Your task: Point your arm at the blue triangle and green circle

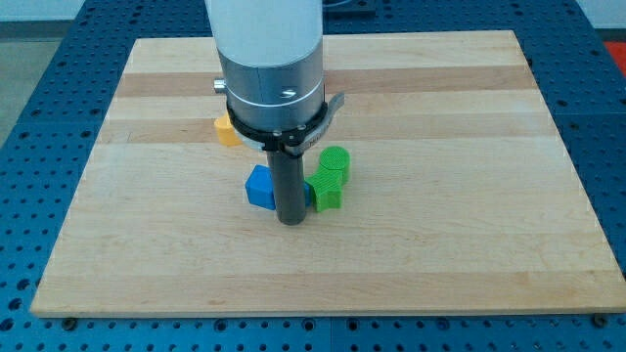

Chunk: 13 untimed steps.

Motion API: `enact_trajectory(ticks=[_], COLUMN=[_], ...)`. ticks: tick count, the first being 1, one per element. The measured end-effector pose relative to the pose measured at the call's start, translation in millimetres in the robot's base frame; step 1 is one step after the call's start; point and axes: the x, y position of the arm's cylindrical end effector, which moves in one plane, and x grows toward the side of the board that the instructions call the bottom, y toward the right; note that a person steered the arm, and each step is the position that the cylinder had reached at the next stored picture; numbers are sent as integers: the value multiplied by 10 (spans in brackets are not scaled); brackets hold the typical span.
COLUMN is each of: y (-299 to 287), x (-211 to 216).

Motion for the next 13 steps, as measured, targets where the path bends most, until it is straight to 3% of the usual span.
enact_trajectory(ticks=[6, 7, 8, 10, 11, 13], y=[348, 796, 1224, 1556, 1544, 1015], x=[136, 136, 15, -853, -1218, -1253])
